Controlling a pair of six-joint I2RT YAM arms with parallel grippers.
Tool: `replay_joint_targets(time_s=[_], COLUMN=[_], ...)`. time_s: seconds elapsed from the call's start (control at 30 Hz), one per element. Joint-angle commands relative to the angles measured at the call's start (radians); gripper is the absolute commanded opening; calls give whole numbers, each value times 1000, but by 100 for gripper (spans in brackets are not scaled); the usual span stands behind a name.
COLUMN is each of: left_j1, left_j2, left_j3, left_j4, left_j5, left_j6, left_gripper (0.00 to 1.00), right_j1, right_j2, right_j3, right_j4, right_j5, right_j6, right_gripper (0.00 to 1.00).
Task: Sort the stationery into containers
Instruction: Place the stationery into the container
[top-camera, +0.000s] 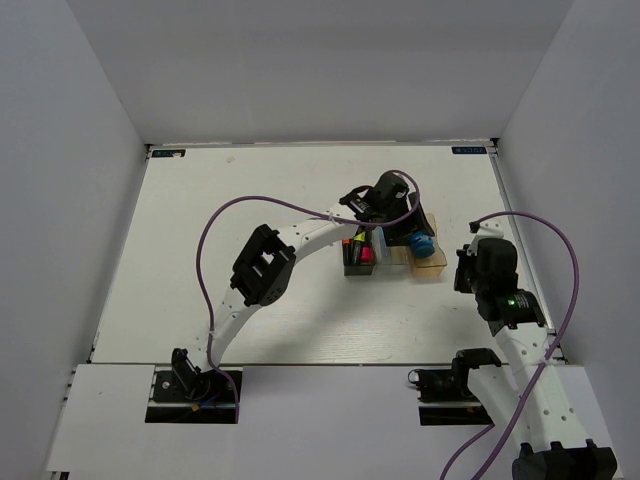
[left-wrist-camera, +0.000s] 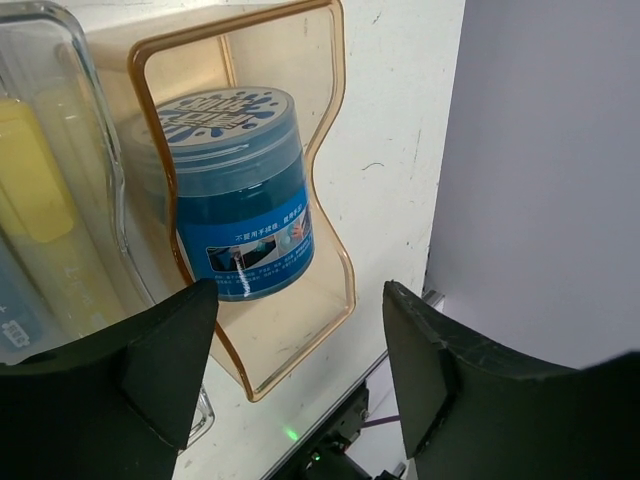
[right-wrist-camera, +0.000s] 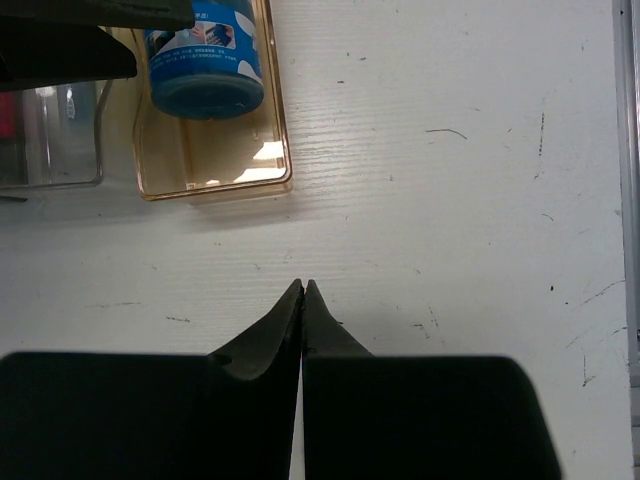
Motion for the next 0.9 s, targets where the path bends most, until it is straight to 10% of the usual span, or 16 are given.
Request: replay_joint_targets(time_s=[0.0,0.1,0.33,0.53,0.63,0.67,0.7,0.87], left_j1=[-4,-7,-7,-7,-11,-8,-4,108], left_j2=[-85,-136,-292,-441,-559,-626,-659,-1086], left_j3=[26,20,-95,-171,-197,-250,-290,-908], left_j4=[20,16,-27,-242,-518,-544,-579,-566], left_j5=[11,-1,-53,-132,-316,-361,-402,-532], left_j6=[15,44,133,293,478,533,550,578], left_gripper=[76,65,1,1,41,84,96,100], right_j1=[-6,-6,-5,-6,-20,-6,-3,2], right_j2=[-14,-17,-27,-11,22,33,62,87], right_j3=[-2,-2,-4,-1,7,17,39,90], right_j4=[32,32,28,43,40,31,20,44], right_j5=[-2,0,-10,-29,-163,-253,-320,-386], right_j6=[14,11,16,-10,-67,-106,-120,-119], right_gripper=[0,0,0,2,84,90,90,90])
